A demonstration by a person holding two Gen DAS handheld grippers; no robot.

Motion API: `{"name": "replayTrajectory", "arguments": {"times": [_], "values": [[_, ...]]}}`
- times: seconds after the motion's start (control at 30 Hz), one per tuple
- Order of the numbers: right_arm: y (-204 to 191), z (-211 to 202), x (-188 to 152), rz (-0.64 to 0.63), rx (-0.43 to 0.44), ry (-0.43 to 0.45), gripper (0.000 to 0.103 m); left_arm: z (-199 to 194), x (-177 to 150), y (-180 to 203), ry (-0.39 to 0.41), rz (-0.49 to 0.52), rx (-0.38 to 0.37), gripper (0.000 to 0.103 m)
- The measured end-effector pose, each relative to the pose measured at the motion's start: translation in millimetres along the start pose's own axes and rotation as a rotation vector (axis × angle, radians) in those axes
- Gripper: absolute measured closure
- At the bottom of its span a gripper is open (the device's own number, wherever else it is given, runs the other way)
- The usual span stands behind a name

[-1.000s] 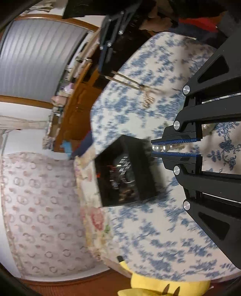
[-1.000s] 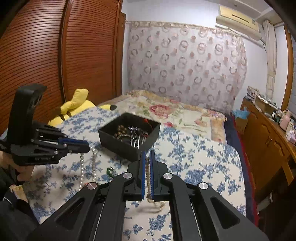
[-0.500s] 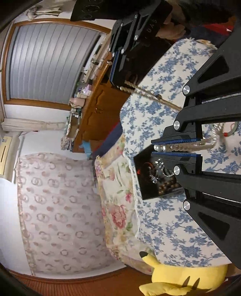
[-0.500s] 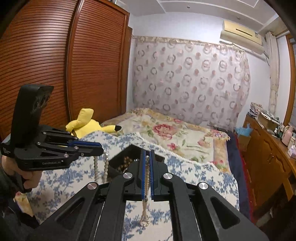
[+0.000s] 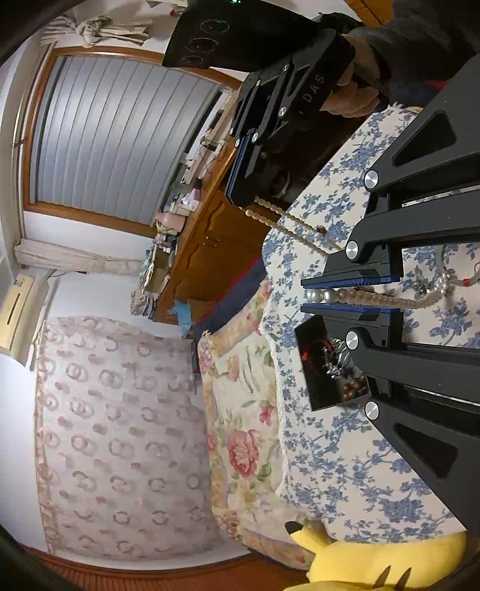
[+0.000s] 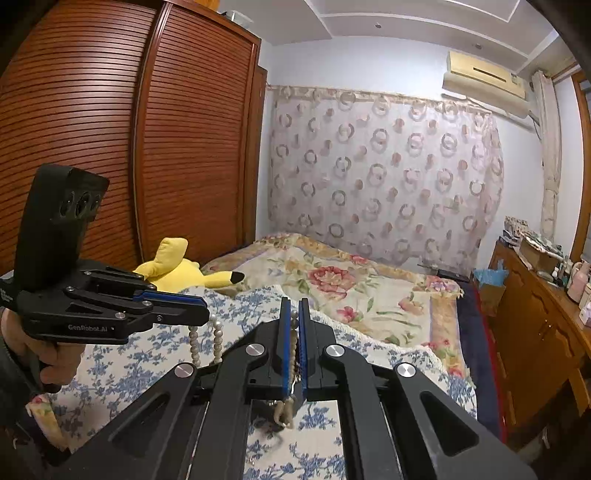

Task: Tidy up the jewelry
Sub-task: 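Lift the pearl necklace with the right tool toward the black box, then lower the pearls into the box and open the right tool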

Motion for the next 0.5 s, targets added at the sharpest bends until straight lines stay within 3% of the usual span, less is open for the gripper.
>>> {"name": "replayTrajectory", "arguments": {"times": [0.5], "values": [[0,22,54,-0.004,0.069,0.031,0.098,-11,65,-40,0.037,0.029,0.117,0.096]]}}
Point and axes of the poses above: each gripper's, at about its wrist camera, not at the fingertips, and z roughly the way its jaws point, y to its right, x to its top, the point moved 6 cm from there along z, roughly the way its jaws point, and after that the axes turned 14 degrees about z, right-handed, at the moved point
